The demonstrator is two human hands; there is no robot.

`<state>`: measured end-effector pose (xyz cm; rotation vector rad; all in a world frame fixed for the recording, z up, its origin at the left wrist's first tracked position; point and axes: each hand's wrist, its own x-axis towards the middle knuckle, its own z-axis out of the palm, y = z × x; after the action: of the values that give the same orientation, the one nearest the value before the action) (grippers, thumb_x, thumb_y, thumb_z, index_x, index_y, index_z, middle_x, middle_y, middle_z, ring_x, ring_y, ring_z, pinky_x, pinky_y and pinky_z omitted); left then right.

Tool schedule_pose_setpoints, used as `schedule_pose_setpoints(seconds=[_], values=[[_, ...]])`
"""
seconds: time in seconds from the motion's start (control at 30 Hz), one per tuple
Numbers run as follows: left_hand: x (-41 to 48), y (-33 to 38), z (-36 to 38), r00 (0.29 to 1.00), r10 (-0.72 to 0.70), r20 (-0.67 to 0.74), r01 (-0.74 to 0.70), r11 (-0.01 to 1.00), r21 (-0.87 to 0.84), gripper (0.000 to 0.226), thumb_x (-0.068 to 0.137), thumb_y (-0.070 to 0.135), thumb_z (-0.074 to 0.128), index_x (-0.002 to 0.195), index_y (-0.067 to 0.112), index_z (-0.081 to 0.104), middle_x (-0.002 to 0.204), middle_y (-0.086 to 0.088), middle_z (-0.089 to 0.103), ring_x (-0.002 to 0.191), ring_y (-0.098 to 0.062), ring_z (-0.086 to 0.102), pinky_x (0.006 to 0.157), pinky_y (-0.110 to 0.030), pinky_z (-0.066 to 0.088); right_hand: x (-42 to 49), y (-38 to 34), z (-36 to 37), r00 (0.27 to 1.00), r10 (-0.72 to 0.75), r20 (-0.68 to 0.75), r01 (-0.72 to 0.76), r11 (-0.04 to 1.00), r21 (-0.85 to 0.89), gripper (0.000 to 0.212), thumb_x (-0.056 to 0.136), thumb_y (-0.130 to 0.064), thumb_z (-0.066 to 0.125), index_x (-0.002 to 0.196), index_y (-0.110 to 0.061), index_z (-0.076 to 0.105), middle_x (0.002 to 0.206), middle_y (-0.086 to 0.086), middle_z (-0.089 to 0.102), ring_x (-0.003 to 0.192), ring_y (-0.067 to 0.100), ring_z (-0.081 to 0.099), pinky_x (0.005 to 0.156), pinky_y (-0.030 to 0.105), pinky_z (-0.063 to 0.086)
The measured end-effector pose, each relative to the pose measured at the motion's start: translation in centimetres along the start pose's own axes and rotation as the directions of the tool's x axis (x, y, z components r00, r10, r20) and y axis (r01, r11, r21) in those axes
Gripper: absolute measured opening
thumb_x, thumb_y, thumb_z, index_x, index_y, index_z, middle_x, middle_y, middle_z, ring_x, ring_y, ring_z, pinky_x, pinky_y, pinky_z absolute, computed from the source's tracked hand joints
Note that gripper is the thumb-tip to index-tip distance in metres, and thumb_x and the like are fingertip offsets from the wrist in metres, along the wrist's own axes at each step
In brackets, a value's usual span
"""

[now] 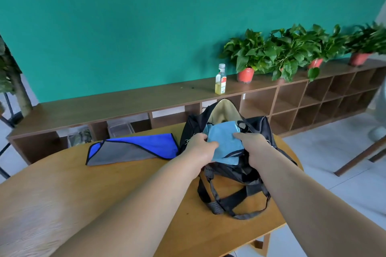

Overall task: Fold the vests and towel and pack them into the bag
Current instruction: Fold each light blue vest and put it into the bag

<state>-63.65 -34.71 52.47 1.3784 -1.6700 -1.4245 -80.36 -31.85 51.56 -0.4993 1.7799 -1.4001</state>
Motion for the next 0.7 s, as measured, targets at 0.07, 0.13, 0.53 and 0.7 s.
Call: schedule_pose_setpoints(seconds=[0.07, 0.13, 0.53, 0.7], values=[[1.4, -0.2, 0.1, 0.999, 0.032, -0.016, -0.030, 0.993, 0.112, 0.051, 0.099, 0.030, 0.063, 0.146, 0.016, 0.049, 0.122, -0.003, 0.060, 0.106, -0.026, 0.066, 0.091, -0.046, 0.061, 2.1, -0.5, 0.9, 1.000, -0.008, 0.014, 0.009, 0.995, -0.099, 0.034, 0.094, -0.018, 0.076, 0.123, -0.003, 0.066, 0.093, 0.010, 0.060, 0.091, 0.028, 0.059, 0.087, 0.036, 0.050], [2.5, -0.3, 0.1, 0.993, 0.109, -0.032, -0.096, 0.957, 0.273, 0.051, 0.100, 0.031, 0.059, 0.146, 0.014, 0.045, 0.118, -0.004, 0.061, 0.100, -0.026, 0.066, 0.079, -0.040, 0.058, 3.8, -1.1, 1.8, 0.999, -0.031, 0.015, 0.034, 0.979, -0.201, 0.038, 0.097, -0.019, 0.072, 0.128, 0.000, 0.061, 0.078, 0.005, 0.045, 0.079, 0.023, 0.046, 0.075, 0.033, 0.041], [7.7, -0.1, 0.0, 0.793, 0.454, 0.407, -0.395, -0.126, 0.910, 0.024, 0.095, 0.008, 0.050, 0.114, 0.017, 0.062, 0.102, -0.001, 0.068, 0.111, -0.024, 0.059, 0.131, -0.048, 0.002, 10.3, -0.7, 2.5, 0.958, -0.273, -0.086, 0.182, 0.813, -0.553, 0.036, 0.097, -0.022, 0.066, 0.130, -0.007, 0.062, 0.078, 0.003, 0.057, 0.070, 0.025, 0.057, 0.062, 0.030, 0.044], [8.5, 0.5, -0.6, 0.830, 0.390, 0.398, -0.327, -0.239, 0.914, 0.031, 0.101, 0.017, 0.045, 0.121, 0.022, 0.068, 0.115, 0.000, 0.070, 0.126, -0.026, 0.052, 0.130, -0.055, -0.003, 11.2, 0.1, 2.5, 0.956, -0.252, -0.153, 0.167, 0.891, -0.422, 0.046, 0.097, -0.028, 0.066, 0.142, -0.016, 0.060, 0.117, 0.009, 0.068, 0.092, 0.030, 0.061, 0.076, 0.032, 0.047]])
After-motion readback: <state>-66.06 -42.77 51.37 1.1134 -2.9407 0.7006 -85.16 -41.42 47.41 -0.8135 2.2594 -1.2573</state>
